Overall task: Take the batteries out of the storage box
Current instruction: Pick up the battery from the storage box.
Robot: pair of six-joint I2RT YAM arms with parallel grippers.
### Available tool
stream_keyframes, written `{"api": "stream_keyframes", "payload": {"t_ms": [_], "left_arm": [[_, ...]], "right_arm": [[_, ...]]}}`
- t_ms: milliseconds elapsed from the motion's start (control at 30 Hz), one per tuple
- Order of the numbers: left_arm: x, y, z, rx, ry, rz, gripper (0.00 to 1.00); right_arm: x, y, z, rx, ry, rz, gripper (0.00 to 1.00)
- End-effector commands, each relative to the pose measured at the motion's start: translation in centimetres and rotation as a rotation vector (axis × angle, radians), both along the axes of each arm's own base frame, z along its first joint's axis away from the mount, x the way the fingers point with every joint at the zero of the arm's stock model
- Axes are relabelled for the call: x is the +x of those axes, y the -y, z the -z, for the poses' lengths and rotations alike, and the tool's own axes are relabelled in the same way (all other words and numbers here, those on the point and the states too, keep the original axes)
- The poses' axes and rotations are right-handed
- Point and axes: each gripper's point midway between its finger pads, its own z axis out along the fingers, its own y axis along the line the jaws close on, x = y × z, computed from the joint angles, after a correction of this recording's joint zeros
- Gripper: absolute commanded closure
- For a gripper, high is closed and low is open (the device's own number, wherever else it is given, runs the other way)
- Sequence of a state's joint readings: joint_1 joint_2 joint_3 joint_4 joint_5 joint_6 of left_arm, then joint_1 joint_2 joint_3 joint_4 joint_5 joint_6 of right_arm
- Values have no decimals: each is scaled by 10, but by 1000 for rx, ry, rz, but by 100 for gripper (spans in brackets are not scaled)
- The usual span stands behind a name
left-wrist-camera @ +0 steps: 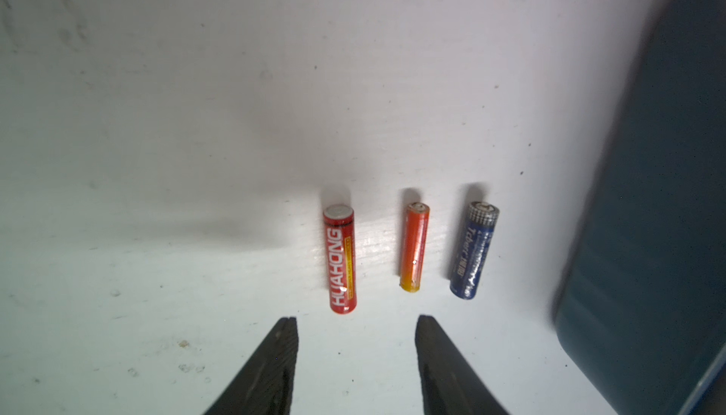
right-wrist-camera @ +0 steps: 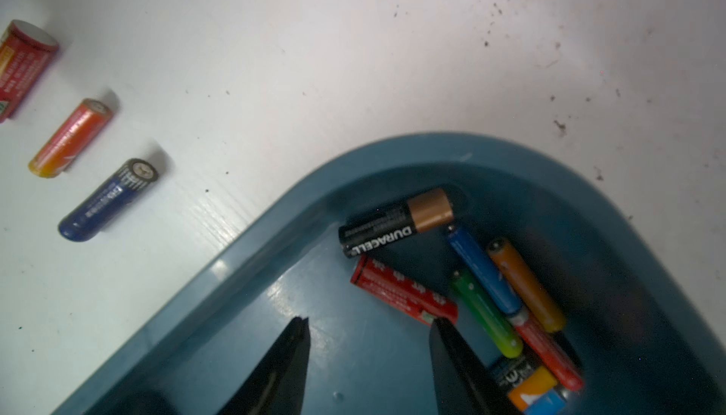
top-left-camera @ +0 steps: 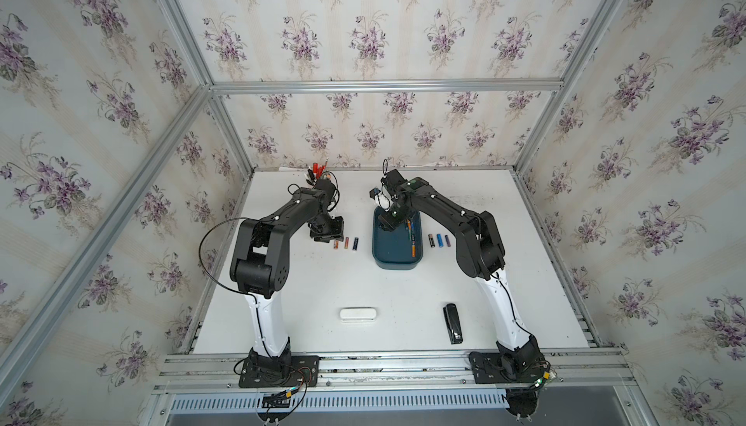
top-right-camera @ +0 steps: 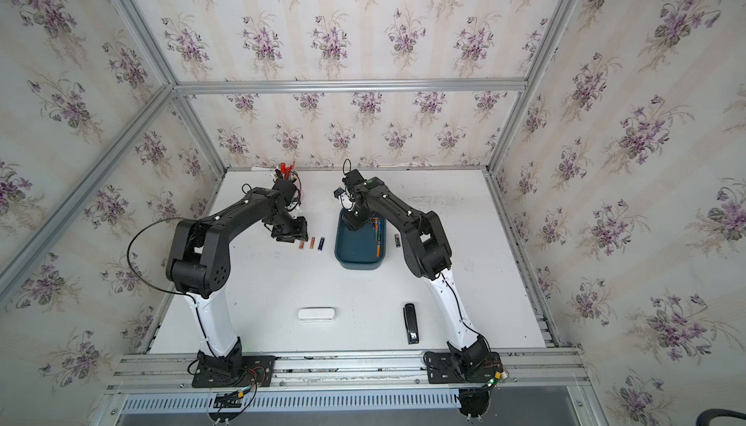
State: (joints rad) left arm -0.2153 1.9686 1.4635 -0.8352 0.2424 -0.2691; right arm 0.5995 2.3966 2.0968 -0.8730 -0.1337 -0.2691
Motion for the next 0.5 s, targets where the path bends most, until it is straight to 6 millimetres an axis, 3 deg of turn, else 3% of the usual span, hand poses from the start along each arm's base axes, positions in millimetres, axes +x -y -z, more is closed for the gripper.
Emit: {"api": "stream_keyframes", "payload": {"t_ms": [0, 467], "left_arm": [[-3, 0, -5, -1, 0, 5, 46], [-6, -2, -7, 8, -4, 12, 46]], "right_arm": [[1, -5, 3, 18, 3, -20, 45], [4, -6, 13, 30, 20, -53, 41]]}}
